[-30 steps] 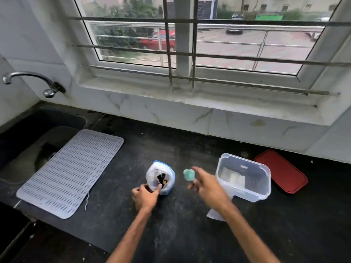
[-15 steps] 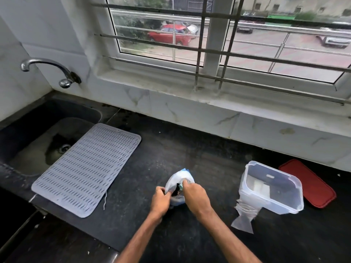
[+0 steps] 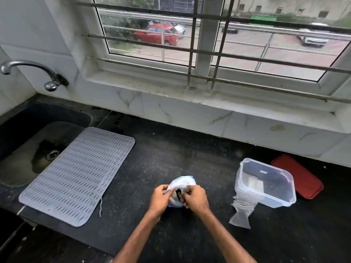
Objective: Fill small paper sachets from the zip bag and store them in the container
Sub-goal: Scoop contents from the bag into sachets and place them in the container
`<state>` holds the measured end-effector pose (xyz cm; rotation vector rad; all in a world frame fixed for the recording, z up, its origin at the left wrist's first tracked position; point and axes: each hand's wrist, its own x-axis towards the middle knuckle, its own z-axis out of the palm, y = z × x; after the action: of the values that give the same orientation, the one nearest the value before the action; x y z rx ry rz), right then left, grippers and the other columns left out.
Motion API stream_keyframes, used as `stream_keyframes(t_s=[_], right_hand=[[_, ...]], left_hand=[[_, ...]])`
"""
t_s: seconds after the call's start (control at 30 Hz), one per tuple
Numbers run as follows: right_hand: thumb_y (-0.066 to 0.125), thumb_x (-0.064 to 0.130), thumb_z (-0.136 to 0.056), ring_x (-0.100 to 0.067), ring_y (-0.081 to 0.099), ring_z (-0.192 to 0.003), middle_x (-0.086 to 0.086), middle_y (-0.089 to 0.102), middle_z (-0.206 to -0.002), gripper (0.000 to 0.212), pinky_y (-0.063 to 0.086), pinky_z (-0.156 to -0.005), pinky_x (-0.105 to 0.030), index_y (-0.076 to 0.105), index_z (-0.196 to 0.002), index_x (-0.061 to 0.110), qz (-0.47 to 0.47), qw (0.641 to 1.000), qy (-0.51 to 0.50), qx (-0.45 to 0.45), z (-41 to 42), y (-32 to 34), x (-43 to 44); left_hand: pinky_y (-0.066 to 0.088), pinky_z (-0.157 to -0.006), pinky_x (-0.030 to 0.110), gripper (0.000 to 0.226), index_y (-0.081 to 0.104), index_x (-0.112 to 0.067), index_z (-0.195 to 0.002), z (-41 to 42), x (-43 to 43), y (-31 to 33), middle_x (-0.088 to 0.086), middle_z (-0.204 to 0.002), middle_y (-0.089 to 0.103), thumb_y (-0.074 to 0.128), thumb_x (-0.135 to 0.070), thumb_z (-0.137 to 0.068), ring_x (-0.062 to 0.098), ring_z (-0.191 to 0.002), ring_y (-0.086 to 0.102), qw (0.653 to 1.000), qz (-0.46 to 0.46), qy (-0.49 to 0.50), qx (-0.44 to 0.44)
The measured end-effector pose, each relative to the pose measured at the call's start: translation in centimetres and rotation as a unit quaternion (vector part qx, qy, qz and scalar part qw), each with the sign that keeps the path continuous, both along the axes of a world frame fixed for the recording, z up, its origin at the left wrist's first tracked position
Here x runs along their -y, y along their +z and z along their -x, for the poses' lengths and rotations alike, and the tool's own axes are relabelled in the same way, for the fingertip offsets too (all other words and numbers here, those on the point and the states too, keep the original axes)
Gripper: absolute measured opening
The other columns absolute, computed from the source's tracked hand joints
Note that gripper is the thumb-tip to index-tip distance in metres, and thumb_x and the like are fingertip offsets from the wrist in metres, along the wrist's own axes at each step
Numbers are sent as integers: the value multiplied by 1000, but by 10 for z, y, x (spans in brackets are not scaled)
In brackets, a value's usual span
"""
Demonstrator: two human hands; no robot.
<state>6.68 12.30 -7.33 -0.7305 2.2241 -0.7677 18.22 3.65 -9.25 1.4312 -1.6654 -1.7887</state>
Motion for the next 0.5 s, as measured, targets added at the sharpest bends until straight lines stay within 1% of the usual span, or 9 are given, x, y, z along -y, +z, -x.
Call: stream_keyframes(t_s=[0.07,0.13,0.2,0.27,0.3,0.4,0.5], right_hand=[[54,4,-80,-20,66,-46,-7,70,-58,20,58,-52,-29,70,-69,6,16,999,-15,24,-2,2,-1],[52,3,-81,-14,62,-43,-8,70,-58,22,56,-49,-27,71,-70,5,20,999,-20,35,-6,3,-2],[51,3,-81,-13,61,-41,-9,70,-58,24,57,-49,-28,70,-67,5,21,999,-22,34,-9,4,-2],[51,4,-80,-14,63,-42,-8,70,-57,25,58,-51,-29,70,-65,6,16,999,-23,28,-11,5,-3],[51,4,-80,-14,64,-44,-7,70,-57,24,59,-53,-29,70,-65,7,13,999,-23,27,-11,6,-4],[52,3,-82,-15,66,-47,-8,71,-61,23,59,-53,-29,72,-71,6,14,999,-30,41,-11,12,-7],[55,4,-89,-15,64,-47,-13,72,-66,20,56,-49,-26,70,-76,1,32,996,-38,71,-15,21,-12]], left_hand=[[52,-59,21,14,67,-6,-89,0,1,3,8,-84,72,55,-2,-94,13,-68,64,1000,-2,-4,-2],[47,-52,19,26,66,-8,-79,1,0,5,7,-74,68,49,1,-96,12,-62,59,1000,-16,7,1],[48,-55,23,31,64,-9,-72,2,-2,4,5,-69,66,46,-2,-97,14,-61,58,999,-27,26,8],[49,-65,30,29,64,-9,-74,3,-2,3,6,-72,68,47,-4,-97,17,-67,60,999,-25,24,15],[49,-67,32,26,63,-10,-76,3,-1,2,5,-73,68,48,-4,-96,17,-69,61,1000,-23,15,15],[49,-67,33,20,61,-10,-78,0,2,3,5,-74,67,51,-2,-94,15,-68,59,1000,-23,-7,15],[47,-66,33,18,57,-10,-80,-1,5,5,8,-79,64,52,-12,-97,16,-69,57,998,-12,44,35]])
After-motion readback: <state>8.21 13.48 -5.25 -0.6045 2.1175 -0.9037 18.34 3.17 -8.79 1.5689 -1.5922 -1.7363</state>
